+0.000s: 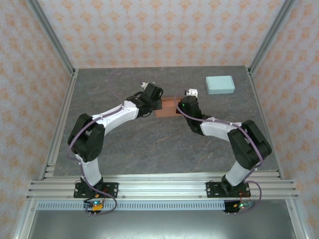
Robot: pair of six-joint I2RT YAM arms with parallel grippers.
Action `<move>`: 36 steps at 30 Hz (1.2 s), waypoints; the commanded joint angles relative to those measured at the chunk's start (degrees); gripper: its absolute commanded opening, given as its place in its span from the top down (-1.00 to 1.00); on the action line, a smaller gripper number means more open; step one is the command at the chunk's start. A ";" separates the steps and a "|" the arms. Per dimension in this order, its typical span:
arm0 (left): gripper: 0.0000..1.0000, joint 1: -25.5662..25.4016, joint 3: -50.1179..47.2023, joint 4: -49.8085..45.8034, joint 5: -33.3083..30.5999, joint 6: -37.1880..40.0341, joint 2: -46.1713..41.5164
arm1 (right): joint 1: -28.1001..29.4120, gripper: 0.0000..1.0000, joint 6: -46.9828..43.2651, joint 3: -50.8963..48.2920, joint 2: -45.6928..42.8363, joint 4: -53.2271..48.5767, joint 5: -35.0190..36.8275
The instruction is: Fold the paper box
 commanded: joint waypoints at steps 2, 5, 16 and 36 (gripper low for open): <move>0.85 0.32 -3.79 -2.63 0.72 -1.02 0.41 | 0.41 1.00 0.92 -0.59 0.84 -0.47 -0.05; 0.84 0.37 -4.94 -1.53 -0.02 -0.68 0.16 | 0.38 1.00 0.41 -0.49 0.39 -0.68 -0.53; 0.87 0.15 -8.46 5.43 -6.28 7.00 3.00 | -1.81 0.33 -3.90 -7.79 -9.23 0.78 -9.91; 0.87 -3.57 -6.61 4.66 -13.20 11.11 6.52 | -5.64 -0.70 71.50 2.82 -5.54 -0.34 -11.02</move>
